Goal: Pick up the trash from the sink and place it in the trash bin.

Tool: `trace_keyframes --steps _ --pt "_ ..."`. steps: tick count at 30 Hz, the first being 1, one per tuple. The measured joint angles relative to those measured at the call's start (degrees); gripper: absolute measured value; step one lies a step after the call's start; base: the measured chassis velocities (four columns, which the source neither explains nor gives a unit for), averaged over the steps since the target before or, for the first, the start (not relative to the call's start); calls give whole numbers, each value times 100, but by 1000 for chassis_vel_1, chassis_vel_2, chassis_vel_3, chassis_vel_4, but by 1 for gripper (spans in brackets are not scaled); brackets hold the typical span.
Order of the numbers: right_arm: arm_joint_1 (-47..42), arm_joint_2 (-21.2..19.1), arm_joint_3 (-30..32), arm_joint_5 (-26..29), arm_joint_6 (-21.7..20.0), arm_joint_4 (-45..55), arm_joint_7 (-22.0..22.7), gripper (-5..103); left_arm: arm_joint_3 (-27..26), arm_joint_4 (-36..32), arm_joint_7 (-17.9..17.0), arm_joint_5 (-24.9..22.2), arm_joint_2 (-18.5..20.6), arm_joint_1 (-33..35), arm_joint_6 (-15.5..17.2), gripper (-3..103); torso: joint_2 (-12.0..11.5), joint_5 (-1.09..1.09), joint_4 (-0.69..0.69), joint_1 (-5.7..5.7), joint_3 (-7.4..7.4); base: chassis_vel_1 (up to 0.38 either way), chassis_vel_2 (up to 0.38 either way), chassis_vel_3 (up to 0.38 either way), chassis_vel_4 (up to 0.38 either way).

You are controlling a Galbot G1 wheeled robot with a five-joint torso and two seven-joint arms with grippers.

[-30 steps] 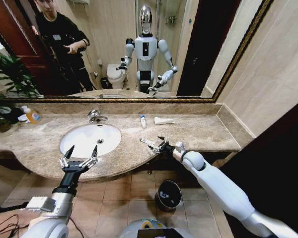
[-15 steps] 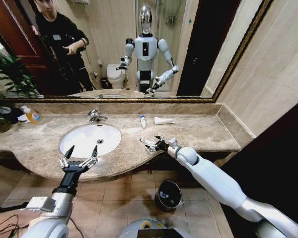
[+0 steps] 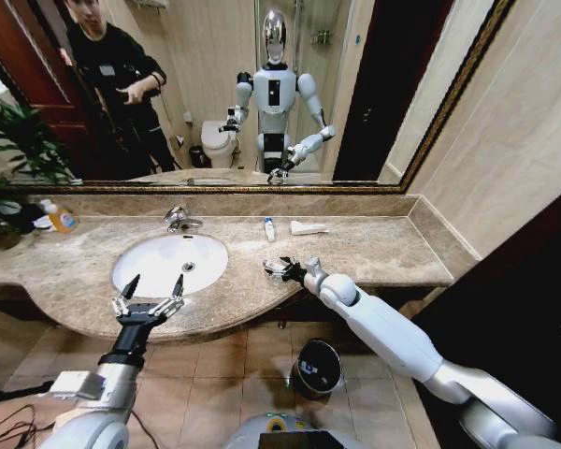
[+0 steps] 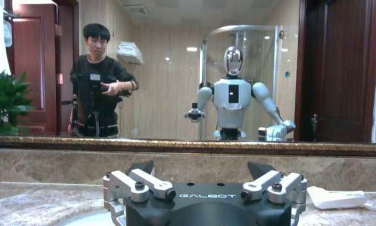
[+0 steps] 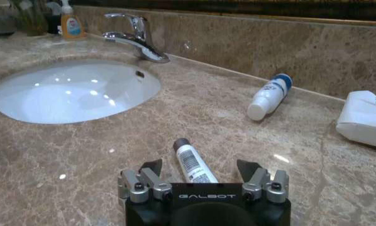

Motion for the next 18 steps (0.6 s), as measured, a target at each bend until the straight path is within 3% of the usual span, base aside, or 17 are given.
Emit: trace_keyframes --steps 3,5,8,10,11,18 --pt "-6 -25 9 -5 26 -7 -29 71 0 0 0 0 0 0 0 100 0 0 0 0 0 0 0 0 0" --pt "-14 -28 17 -7 33 -8 -35 71 0 0 0 0 0 0 0 100 0 0 0 0 0 0 0 0 0" --pt "-48 -42 33 -13 85 -9 -67 59 0 0 0 0 0 0 0 100 0 0 0 0 0 0 0 0 0" --pt "-53 -44 36 -15 93 -9 -69 59 0 0 0 0 0 0 0 100 0 0 0 0 0 0 0 0 0" --pt "-64 -46 42 -22 118 -10 -73 51 0 0 0 0 0 0 0 100 1 0 0 0 0 0 0 0 0" --pt "-94 -65 62 -36 186 -22 -125 35 0 0 0 0 0 0 0 100 1 0 0 0 0 0 0 0 0"
